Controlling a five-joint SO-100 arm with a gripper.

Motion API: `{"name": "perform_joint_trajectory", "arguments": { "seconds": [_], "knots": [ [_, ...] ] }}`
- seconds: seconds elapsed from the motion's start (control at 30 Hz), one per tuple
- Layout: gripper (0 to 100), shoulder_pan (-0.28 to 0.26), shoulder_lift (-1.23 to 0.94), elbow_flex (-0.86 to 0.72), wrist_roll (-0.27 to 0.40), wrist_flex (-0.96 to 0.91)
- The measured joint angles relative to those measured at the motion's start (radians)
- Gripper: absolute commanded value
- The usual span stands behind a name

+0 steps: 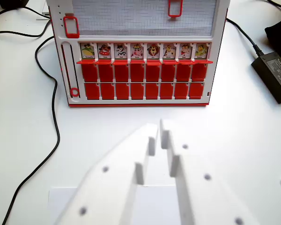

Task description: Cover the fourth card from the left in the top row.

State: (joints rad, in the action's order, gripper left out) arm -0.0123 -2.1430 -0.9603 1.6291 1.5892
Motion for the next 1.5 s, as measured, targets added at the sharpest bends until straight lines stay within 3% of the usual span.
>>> {"name": "perform_joint_trajectory", "arguments": {
  "seconds": [0.57, 0.73, 0.93, 1.2, 1.5],
  "knots": [
    [0, 0.002, 0.064, -0.032, -0.063, 0.0],
    [0, 0.032, 0.167, -0.089, -0.118, -0.087],
    [0, 0.025, 0.388, -0.087, -0.216, -0.225],
    [0, -0.014, 0.732, 0.094, -0.308, -0.295],
    [0, -0.02, 1.037, 0.331, -0.282, -0.281]
  ]
}}
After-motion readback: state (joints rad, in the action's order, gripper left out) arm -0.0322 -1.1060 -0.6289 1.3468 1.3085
